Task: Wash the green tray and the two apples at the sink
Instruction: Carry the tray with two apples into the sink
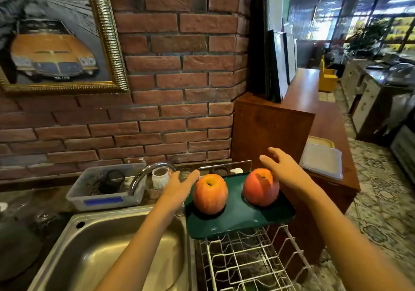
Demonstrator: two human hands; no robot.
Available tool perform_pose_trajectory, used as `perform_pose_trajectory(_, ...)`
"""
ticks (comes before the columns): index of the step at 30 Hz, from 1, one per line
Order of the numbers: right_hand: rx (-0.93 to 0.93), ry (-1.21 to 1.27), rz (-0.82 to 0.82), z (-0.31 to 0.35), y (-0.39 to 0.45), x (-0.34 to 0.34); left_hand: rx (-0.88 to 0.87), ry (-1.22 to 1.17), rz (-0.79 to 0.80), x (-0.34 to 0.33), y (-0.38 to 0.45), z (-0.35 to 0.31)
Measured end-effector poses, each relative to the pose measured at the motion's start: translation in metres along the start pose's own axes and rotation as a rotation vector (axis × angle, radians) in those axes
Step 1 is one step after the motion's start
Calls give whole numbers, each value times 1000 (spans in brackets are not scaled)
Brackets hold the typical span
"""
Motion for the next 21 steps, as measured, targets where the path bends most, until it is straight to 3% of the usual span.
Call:
perform_pose_trajectory(9, -351, 168, 65, -67, -5, -4, 197, -132, -21, -26, -9, 18)
perform_pose_trajectory(21, -391, 337, -14, -81, -8, -4, 283, -332, -14, -32, -19, 20)
Point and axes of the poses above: each hand's wrist, its own y-axis towards the middle knuckle, its own x-axis out of the back of the hand, z = x × y, the point moved 6 cm from there along y, towards the middle knuckle, and after that the axes turned 12 degrees about y, right-handed, at the moved point
